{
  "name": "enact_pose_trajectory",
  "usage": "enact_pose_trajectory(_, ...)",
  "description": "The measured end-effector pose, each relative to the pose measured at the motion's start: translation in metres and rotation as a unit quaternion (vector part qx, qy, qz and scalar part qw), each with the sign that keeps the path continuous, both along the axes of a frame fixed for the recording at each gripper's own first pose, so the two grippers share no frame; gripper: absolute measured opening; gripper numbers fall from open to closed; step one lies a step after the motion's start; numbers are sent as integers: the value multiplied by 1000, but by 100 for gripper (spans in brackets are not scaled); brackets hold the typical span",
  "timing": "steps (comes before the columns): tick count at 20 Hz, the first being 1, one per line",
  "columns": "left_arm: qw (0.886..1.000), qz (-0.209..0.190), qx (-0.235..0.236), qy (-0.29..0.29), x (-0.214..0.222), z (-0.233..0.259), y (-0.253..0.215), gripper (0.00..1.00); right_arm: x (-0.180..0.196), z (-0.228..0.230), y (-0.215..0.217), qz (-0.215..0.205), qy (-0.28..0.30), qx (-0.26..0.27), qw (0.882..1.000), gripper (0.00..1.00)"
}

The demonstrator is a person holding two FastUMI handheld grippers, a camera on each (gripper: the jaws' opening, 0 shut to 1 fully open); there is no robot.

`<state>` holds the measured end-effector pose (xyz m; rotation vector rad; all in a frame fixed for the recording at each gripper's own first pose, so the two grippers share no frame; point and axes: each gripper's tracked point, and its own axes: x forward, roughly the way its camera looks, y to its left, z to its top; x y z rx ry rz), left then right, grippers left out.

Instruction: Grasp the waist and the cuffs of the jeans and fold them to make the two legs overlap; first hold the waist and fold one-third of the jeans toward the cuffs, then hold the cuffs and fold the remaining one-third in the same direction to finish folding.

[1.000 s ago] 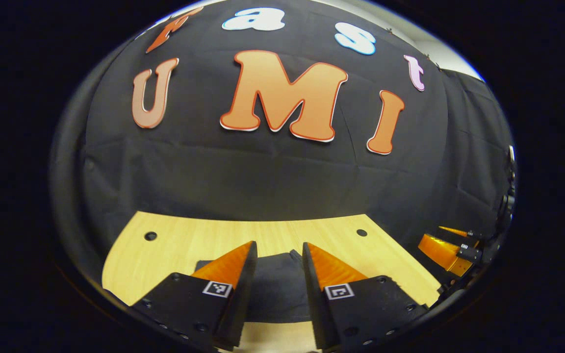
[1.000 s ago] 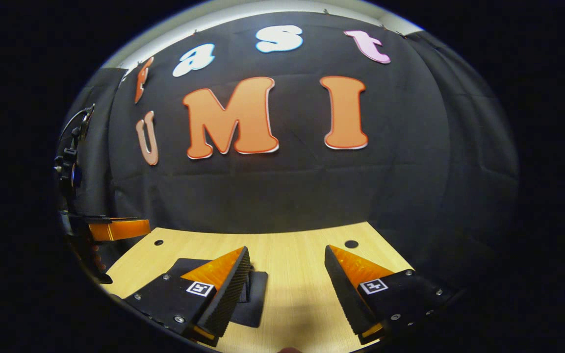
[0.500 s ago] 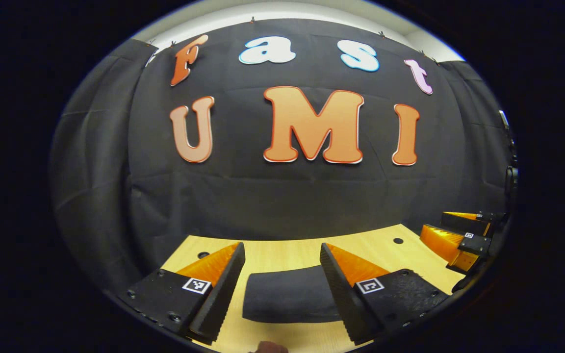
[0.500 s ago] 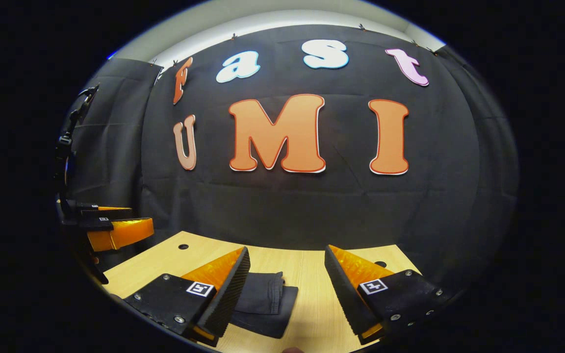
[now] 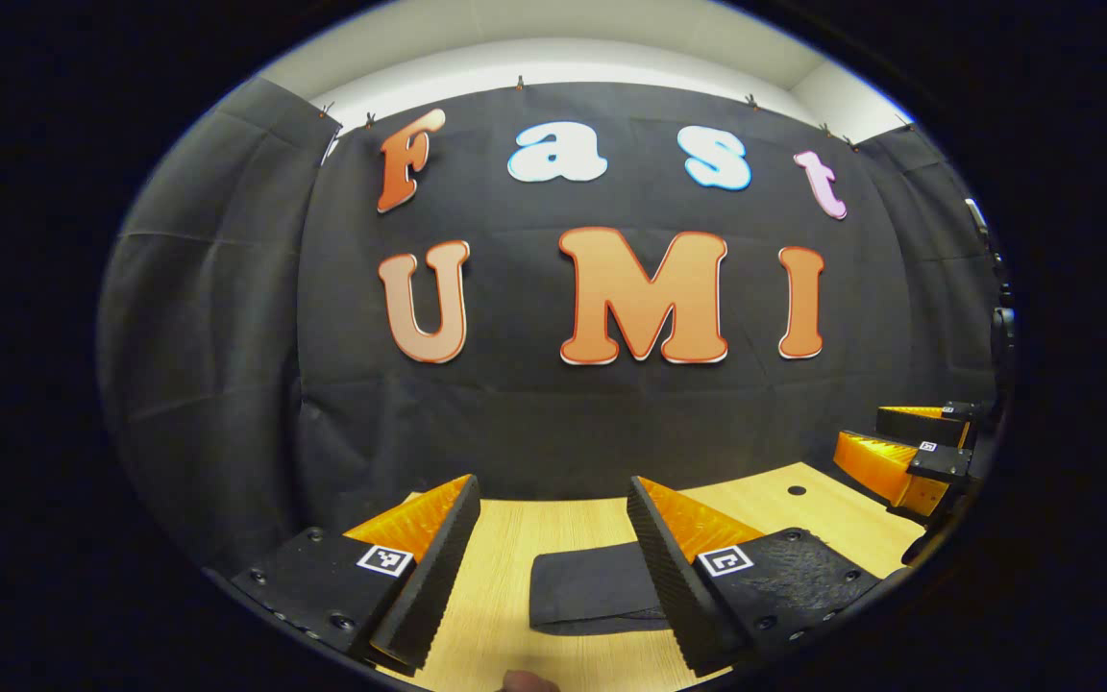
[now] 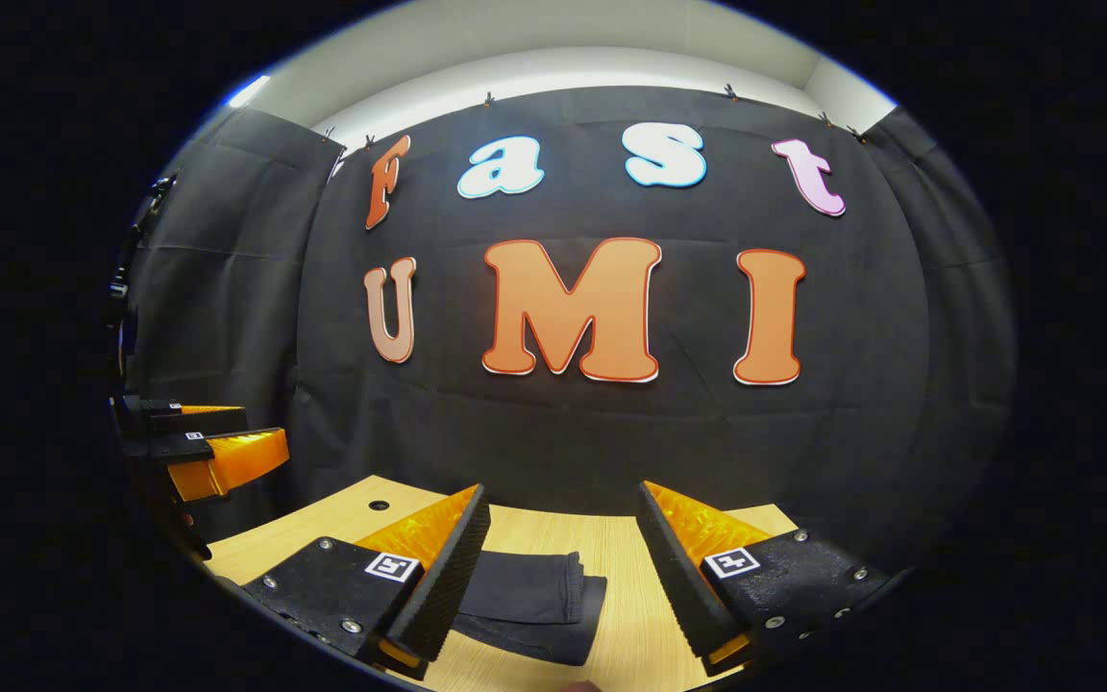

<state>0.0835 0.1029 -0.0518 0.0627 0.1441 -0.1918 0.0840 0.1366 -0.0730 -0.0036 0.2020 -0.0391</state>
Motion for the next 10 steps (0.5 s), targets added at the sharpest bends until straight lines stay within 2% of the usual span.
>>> enact_pose_trajectory(6,999,-14,8,-29,-50,8,15,93,-33,20,31,8,-35,-21,999,92)
enact_pose_trajectory(7,999,-15,9,-31,-58,8,18,93,-39,21,36,10,-36,-25,999,99)
enact_pose_trajectory(10,999,-15,21,-39,-73,4,26,92,-52,22,42,1,-37,-26,999,99)
